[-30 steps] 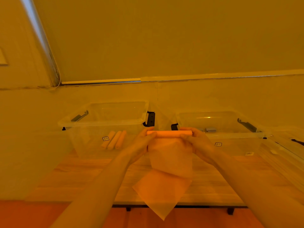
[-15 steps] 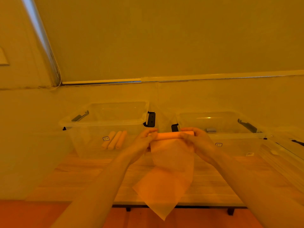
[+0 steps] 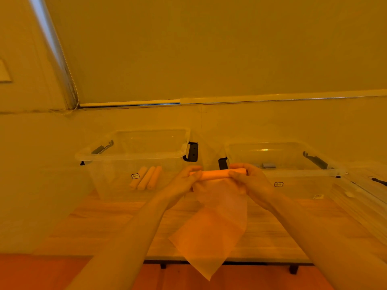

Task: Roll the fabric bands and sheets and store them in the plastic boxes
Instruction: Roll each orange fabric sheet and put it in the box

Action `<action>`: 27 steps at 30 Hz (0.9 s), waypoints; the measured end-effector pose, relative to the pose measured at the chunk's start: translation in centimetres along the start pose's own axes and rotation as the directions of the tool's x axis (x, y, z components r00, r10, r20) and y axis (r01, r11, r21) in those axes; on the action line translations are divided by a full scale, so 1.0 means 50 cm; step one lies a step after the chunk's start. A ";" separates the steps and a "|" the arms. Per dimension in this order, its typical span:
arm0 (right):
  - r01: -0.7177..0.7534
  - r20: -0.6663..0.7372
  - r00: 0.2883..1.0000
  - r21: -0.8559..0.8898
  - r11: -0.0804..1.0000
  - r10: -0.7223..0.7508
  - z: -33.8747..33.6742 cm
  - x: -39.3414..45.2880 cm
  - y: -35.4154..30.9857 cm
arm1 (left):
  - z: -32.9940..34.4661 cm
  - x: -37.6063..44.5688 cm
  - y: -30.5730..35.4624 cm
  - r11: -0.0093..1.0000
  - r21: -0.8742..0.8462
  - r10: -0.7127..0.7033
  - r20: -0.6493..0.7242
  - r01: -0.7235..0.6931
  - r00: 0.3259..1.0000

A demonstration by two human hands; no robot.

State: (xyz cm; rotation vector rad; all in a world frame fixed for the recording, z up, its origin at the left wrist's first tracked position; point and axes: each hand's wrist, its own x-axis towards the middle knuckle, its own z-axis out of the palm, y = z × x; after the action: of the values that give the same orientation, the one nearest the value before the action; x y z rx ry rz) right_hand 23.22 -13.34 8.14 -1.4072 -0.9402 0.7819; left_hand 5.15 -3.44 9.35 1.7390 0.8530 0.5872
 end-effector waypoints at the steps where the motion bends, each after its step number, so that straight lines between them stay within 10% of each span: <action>1: -0.016 -0.010 1.000 0.002 1.000 0.016 0.001 0.001 0.001 | -0.001 -0.001 -0.001 1.000 0.020 0.013 0.000 -0.013 1.000; 8: -0.192 0.060 0.980 -0.003 0.981 0.192 -0.008 -0.002 0.004 | -0.004 0.000 -0.002 0.999 -0.045 0.022 -0.001 -0.022 1.000; 27: -0.033 -0.009 0.999 0.075 0.997 0.033 -0.020 0.003 -0.003 | -0.013 0.019 -0.005 0.987 -0.161 -0.011 -0.076 -0.002 0.997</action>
State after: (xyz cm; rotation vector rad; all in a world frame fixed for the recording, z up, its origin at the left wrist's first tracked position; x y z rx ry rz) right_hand 24.15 -13.64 8.37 -1.3630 -0.8729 0.8258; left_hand 5.19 -2.29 9.29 1.5762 0.8387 0.7043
